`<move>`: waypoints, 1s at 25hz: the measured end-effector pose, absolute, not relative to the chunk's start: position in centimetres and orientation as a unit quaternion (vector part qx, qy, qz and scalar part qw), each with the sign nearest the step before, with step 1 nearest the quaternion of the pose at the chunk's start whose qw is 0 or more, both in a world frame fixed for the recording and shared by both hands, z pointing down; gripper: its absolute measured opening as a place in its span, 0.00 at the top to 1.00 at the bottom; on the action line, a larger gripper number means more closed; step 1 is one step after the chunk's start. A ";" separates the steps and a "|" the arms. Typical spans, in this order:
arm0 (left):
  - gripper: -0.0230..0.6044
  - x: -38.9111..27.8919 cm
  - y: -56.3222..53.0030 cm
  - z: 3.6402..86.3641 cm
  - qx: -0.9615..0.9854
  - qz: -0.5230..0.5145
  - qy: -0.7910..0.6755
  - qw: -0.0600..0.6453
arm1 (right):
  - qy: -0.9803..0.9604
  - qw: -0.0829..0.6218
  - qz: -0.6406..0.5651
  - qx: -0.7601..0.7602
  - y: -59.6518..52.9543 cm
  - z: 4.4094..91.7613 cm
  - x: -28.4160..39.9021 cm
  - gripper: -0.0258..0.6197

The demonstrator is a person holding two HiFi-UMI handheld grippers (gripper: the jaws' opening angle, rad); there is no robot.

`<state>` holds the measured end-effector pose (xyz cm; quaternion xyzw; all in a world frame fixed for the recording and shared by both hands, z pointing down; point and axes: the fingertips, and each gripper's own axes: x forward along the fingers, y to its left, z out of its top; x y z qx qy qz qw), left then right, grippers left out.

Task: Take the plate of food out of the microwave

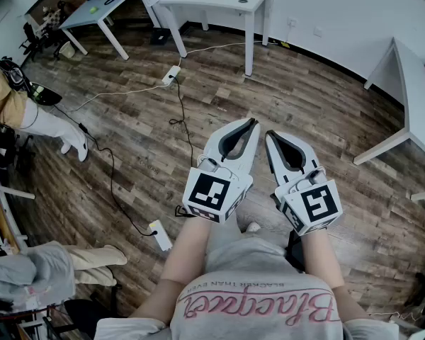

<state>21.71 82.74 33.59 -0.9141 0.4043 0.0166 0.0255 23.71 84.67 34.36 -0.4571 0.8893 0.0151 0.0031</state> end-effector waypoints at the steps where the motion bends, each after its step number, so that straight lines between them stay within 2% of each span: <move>1: 0.95 22.2 83.0 33.6 -0.913 0.011 0.406 0.025 | 0.889 0.004 0.017 -0.457 85.1 34.3 24.2 0.95; 7: 0.95 24.5 84.9 34.3 -0.917 -0.020 0.397 0.011 | 0.890 0.007 0.020 -0.455 86.9 34.5 26.1 0.95; 14: 0.95 25.0 84.0 33.4 -0.922 0.002 0.388 0.000 | 0.895 0.008 0.018 -0.445 86.2 34.2 26.6 0.95; 25: 0.95 23.4 80.4 32.1 -0.917 0.012 0.398 0.023 | 0.896 0.012 0.024 -0.443 82.5 33.1 25.2 0.95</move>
